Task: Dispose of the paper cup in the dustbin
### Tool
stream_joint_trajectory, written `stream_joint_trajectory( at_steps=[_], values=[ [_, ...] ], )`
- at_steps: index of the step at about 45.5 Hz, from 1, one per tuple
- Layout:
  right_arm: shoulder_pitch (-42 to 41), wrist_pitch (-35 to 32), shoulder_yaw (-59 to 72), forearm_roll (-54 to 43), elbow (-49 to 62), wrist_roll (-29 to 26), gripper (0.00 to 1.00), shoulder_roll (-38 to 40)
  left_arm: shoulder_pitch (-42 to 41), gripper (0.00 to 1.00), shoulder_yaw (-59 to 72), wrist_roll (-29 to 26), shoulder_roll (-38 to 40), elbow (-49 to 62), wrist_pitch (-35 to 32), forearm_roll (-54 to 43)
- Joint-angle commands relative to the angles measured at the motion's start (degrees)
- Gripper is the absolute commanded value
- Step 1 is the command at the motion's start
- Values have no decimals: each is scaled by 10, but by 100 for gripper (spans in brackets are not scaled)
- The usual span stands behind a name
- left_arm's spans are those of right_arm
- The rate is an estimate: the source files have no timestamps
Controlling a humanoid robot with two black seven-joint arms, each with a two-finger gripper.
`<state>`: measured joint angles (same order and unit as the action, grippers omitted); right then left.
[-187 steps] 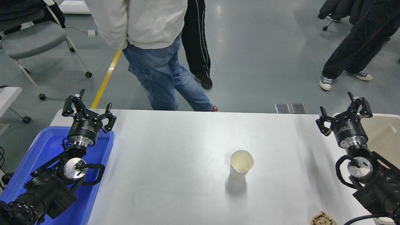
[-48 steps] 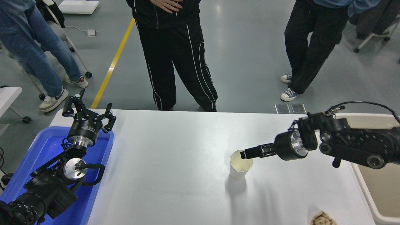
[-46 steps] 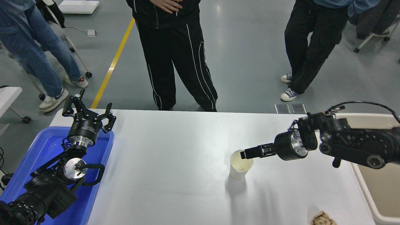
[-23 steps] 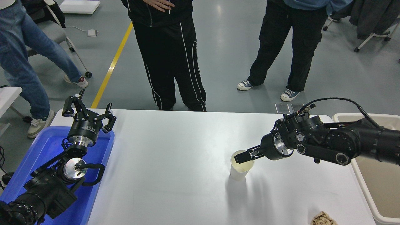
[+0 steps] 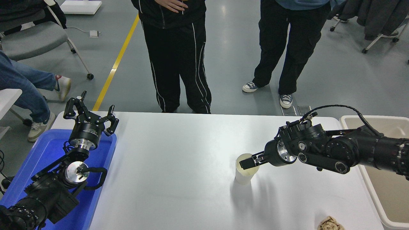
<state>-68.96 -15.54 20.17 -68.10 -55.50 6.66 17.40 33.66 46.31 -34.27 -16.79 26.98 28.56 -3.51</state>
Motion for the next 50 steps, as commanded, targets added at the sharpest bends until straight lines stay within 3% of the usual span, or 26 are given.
stream_joint_trajectory(
  at_steps=[1,5,8,12,37,50],
  values=[
    [1,4,5,-2,3,3,54,-12,0,100,0,0,0,0,0,0],
    [-5,1,5,-4,3,10,20,-13,0,100,-1,1,0,0,0,0],
    [-6,0,6,-5,3,20,8,-12,0,100,-1,0,0,0,0,0],
    [-6,0,15,-12,4,37,0,-12,0,100,-1,0,0,0,0,0],
    [-13,2,21,-13,7,49,0,-6,0,100,0,0,0,0,0,0],
    [-91,-38,21,-6,-38,50,0,47,0,100,0,0,0,0,0,0]
  ],
)
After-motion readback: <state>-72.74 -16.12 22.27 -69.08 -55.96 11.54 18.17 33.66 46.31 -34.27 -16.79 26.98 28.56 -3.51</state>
